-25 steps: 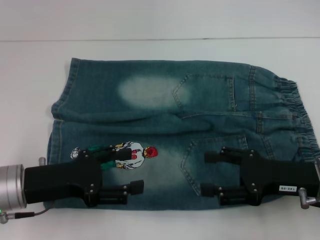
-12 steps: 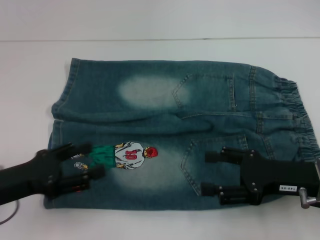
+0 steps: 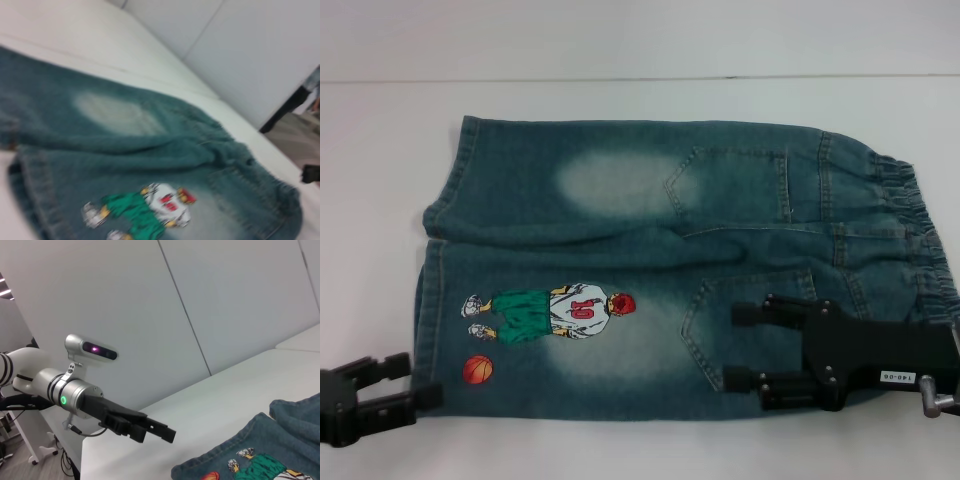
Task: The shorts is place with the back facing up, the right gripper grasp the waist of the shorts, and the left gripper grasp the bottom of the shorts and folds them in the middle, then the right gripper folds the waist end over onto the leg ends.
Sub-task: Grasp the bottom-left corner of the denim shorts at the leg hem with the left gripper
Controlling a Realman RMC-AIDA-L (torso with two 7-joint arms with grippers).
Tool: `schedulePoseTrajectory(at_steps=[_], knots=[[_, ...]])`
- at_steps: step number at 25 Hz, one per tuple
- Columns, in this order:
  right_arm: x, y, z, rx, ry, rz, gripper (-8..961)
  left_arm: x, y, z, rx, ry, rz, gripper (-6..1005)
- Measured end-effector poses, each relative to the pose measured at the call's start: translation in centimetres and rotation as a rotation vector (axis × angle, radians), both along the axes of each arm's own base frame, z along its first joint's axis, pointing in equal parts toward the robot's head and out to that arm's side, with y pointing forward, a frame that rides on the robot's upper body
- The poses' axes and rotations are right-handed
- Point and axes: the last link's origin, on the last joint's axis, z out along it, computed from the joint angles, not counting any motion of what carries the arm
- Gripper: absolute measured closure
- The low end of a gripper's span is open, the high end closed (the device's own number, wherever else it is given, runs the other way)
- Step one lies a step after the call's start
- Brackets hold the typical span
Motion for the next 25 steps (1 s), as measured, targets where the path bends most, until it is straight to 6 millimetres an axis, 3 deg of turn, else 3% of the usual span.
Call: schedulePoseTrajectory(at_steps=[8, 25], knots=[[0.2, -0.1, 0.1, 0.001, -0.003, -0.006, 43, -1.5, -0.1, -0.1, -0.054, 0.085, 0.076, 85], [0.2, 0.0, 0.2, 0.006, 0.001, -0.012, 44, -1.4, 0.9, -1.0, -0.114, 0.137, 0.082, 84]])
